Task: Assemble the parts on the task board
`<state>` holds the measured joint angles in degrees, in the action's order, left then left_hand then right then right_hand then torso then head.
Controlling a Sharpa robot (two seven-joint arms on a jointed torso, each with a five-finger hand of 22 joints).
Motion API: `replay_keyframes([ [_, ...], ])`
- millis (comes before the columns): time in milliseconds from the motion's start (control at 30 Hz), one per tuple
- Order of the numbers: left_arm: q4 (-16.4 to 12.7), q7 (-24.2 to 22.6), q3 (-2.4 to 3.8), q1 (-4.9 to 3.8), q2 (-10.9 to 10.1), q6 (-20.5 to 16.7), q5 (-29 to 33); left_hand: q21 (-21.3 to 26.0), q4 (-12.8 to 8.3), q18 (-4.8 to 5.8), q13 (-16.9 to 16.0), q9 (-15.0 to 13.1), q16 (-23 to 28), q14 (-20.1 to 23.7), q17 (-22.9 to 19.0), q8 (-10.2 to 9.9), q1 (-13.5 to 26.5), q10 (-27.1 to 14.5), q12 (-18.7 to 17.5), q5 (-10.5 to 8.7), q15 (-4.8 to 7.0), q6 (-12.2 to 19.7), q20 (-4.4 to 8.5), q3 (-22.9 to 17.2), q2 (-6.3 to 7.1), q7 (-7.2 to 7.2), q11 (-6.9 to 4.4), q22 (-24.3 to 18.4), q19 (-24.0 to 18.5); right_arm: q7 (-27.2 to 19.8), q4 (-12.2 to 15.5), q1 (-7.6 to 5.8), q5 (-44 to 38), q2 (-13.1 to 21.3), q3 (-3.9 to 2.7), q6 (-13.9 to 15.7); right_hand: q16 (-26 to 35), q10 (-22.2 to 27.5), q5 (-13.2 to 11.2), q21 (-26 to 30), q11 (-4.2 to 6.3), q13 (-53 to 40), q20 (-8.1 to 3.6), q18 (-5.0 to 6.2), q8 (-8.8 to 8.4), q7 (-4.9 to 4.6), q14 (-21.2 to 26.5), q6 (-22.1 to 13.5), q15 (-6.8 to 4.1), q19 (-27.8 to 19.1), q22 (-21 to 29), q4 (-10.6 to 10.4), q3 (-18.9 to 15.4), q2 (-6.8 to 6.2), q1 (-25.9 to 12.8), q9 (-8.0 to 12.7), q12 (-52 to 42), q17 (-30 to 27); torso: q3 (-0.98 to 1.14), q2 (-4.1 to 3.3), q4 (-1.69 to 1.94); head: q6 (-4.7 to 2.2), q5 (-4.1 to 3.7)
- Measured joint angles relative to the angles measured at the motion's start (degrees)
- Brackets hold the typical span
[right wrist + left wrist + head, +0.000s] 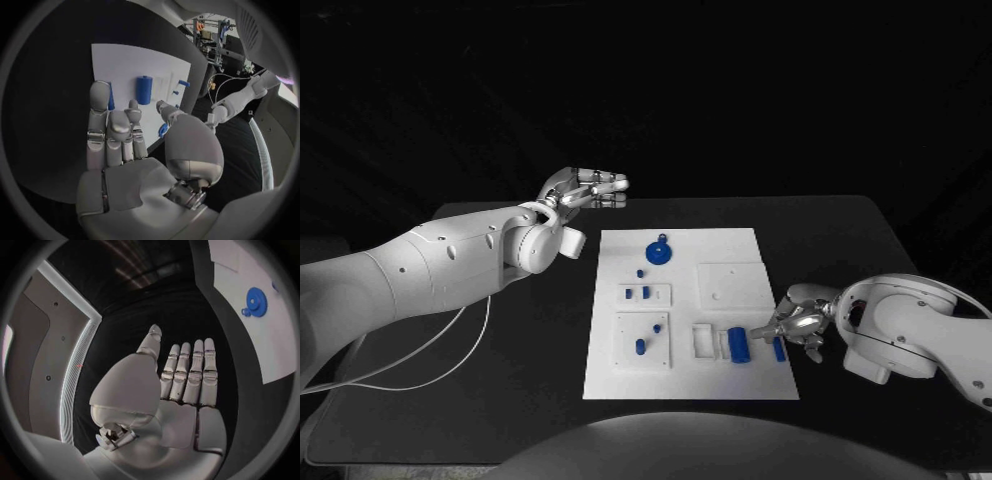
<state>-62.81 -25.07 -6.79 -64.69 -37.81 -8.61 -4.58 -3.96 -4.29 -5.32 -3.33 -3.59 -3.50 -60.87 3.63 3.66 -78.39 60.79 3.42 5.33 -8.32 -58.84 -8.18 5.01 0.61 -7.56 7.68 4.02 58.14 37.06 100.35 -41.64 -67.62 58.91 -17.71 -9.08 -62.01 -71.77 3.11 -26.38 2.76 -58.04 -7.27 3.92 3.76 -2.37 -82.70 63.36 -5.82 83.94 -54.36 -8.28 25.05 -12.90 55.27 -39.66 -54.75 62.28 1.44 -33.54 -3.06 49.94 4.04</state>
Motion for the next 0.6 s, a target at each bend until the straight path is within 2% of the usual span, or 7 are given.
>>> replay_keyframes([
  [33,0.0,-0.1,0.00,0.02,0.0,0.1,0.0,0.0,0.0,0.00,0.0,0.0,0.0,0.0,0.0,0.0,0.0,0.0,0.0,0.00,0.00,0.0,0.00,0.0,0.00,0.00,0.00,0.0,0.0,0.4,-0.2,0.01,0.2,-0.3,0.48,0.0,0.0,0.0,0.0,0.0,0.00,-0.3,0.00,0.00,0.00,-0.04,0.0,-0.1,0.00,0.0,-0.2,-0.2,0.1,-0.08,-0.1,0.3,0.0,0.1,-0.01,0.01,0.01,0.01,-0.03],
  [167,-0.2,-0.3,0.00,0.07,0.0,0.3,-0.1,0.0,0.2,0.00,0.0,0.0,0.0,0.0,0.0,0.0,0.0,0.0,0.0,0.00,0.00,0.0,0.00,-0.2,0.00,0.00,0.00,0.0,0.0,1.4,-0.9,0.04,0.4,-1.5,1.67,0.3,0.0,-0.2,0.0,-0.2,-0.21,-1.2,0.00,0.00,0.00,-0.05,-0.2,-0.1,0.22,0.0,-0.9,-0.9,-0.1,-0.15,-0.2,1.6,0.0,0.8,-0.04,-0.02,0.03,0.05,-0.12],
  [333,-0.3,-0.4,0.00,0.11,0.0,0.4,-0.1,0.0,0.2,0.00,0.0,0.0,0.0,0.0,0.0,0.0,0.0,0.0,0.0,-0.01,0.00,0.0,0.00,-0.2,0.00,0.00,0.00,0.0,0.0,2.1,-1.9,0.09,0.4,-2.8,3.16,0.9,0.0,-0.2,0.0,-0.2,-0.21,-1.4,0.00,0.00,0.00,-0.36,-0.2,-0.4,0.21,0.0,-1.1,-1.7,-1.0,-0.39,-0.4,1.9,0.2,1.0,-0.02,-0.08,0.07,0.06,-0.05],
  [433,-0.3,-0.4,0.00,0.12,0.0,0.5,-0.1,0.0,0.2,0.00,0.0,0.0,0.0,0.0,0.0,0.0,0.0,0.0,0.0,-0.01,0.00,0.0,0.00,-0.2,0.00,0.00,0.00,0.0,0.0,2.3,-2.5,0.18,0.4,-3.6,3.74,1.3,0.3,0.0,0.0,-0.2,-0.41,-1.7,0.01,0.00,0.00,-0.38,-0.2,-0.4,0.22,0.0,-1.4,-2.5,-2.0,-0.71,-0.1,2.2,0.7,1.3,-0.01,-0.11,0.07,0.06,0.04],
  [600,-0.4,-0.4,-0.01,0.12,0.0,0.6,-0.1,0.0,0.2,0.00,0.0,0.0,0.0,0.0,0.0,0.0,0.0,-0.2,0.0,-0.01,0.00,0.2,0.00,-0.2,0.00,-0.21,0.21,0.0,0.0,2.6,-3.3,0.32,0.3,-4.8,4.09,2.4,0.6,0.0,0.0,0.0,-0.41,-1.8,0.01,0.00,0.07,-0.25,-0.2,-0.6,0.22,0.0,-1.6,-3.4,-4.3,-0.86,0.1,2.1,1.1,1.4,0.01,-0.12,0.01,0.06,0.15],
])
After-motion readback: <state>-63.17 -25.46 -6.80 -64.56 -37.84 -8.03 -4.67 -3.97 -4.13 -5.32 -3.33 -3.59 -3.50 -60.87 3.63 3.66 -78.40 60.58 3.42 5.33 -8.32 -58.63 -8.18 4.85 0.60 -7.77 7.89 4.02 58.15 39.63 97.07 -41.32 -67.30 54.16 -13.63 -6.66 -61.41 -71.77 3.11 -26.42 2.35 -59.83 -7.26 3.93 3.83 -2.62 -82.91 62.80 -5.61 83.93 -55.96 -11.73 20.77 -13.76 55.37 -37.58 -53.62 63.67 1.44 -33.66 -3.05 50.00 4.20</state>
